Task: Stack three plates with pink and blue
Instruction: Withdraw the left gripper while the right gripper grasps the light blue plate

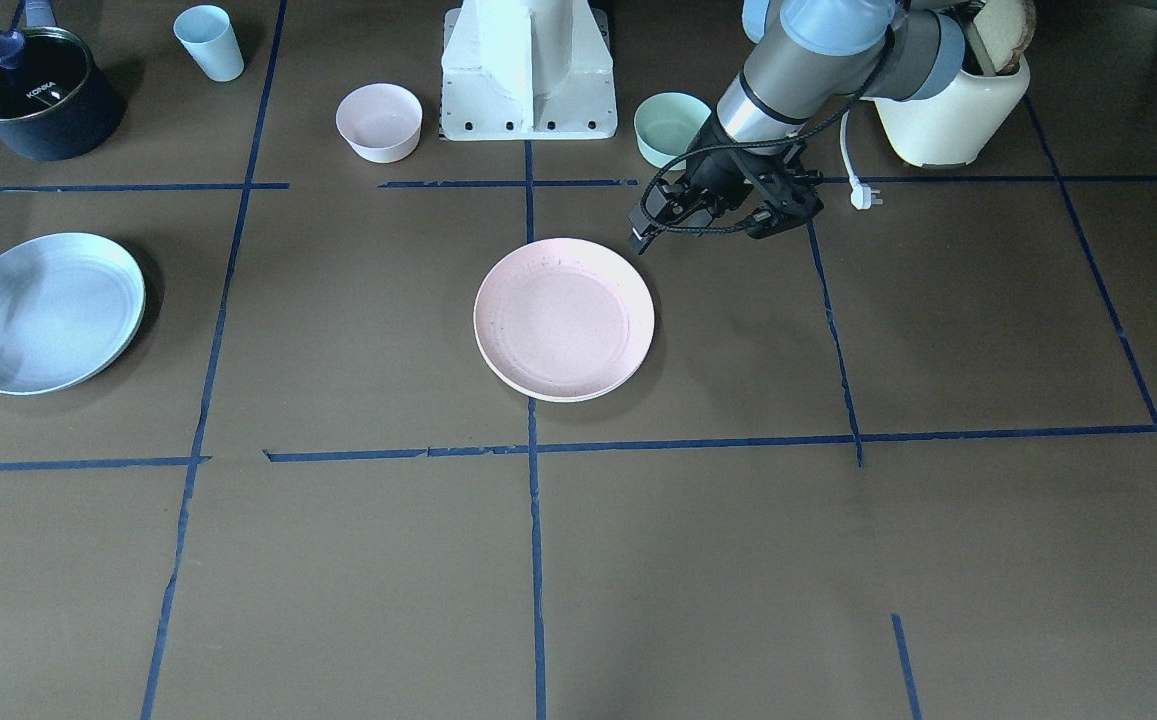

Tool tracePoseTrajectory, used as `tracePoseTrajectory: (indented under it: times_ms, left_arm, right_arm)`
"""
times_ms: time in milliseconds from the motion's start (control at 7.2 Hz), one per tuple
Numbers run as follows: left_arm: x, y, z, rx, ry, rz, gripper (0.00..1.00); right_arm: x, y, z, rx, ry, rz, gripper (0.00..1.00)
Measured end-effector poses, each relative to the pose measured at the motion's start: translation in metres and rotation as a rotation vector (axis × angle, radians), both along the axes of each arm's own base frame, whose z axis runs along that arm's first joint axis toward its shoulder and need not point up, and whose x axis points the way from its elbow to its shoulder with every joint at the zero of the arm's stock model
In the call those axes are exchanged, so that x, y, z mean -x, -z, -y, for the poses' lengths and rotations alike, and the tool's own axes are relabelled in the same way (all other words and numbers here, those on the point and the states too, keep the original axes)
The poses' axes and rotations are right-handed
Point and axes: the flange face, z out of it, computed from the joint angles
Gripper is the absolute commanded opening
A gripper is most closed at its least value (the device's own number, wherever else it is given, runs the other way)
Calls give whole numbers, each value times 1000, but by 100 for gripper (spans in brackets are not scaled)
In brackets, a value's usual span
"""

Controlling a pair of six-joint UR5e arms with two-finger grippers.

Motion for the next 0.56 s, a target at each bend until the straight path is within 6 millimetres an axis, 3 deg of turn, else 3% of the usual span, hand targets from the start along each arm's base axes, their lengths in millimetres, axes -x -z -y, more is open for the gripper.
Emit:
tracePoseTrajectory:
  times_ms: [139, 278, 556]
  left_arm:
    - [5, -3, 1, -8, -3, 4, 100]
    - [7, -4, 1, -12, -3, 5, 100]
    - [10, -4, 2, -15, -1, 6, 100]
  right_arm:
    - [1, -1, -1, 7, -4, 6, 18]
    - [3, -1, -2, 15, -7, 10, 2]
    - [6, 0, -3, 17, -4, 10, 0]
